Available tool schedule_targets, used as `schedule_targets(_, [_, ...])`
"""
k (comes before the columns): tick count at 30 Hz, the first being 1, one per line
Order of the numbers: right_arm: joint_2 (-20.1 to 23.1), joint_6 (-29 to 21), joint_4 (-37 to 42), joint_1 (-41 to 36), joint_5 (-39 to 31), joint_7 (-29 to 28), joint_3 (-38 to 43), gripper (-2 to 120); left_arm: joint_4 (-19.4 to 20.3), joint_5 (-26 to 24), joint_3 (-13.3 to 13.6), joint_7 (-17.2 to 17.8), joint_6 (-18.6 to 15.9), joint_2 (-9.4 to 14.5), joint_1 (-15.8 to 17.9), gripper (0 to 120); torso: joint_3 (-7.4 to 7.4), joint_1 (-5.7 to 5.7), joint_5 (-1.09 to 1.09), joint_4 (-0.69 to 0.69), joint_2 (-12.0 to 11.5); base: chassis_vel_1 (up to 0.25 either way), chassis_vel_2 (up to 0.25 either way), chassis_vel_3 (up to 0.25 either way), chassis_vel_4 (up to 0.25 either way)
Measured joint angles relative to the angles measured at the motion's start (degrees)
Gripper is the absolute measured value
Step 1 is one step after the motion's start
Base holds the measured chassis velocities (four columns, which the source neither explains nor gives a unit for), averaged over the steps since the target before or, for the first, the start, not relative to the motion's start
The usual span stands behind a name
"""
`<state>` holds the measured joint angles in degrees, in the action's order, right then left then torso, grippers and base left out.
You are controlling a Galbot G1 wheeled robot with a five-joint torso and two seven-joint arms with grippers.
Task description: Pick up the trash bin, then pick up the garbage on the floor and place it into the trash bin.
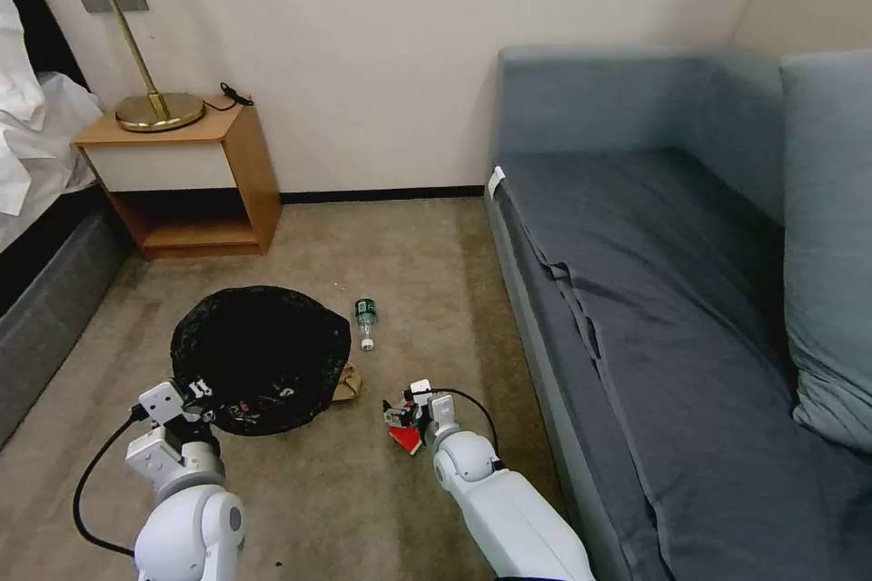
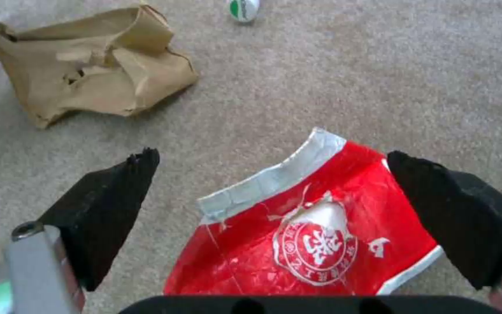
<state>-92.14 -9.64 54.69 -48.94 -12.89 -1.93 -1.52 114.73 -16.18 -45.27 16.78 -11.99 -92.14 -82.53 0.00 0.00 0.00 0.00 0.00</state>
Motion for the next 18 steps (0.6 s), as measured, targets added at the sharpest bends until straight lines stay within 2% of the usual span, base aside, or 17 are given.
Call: schedule_targets(18, [-0.03,1.7,-3.02,0.48,1.86,0.91,0.93,100,0.1,0.23,-0.16,-0.05,0.06,0.0,-0.06,4,0.0,0.0,0.0,0.0,0.0,0.0,0.0,0.0,0.0])
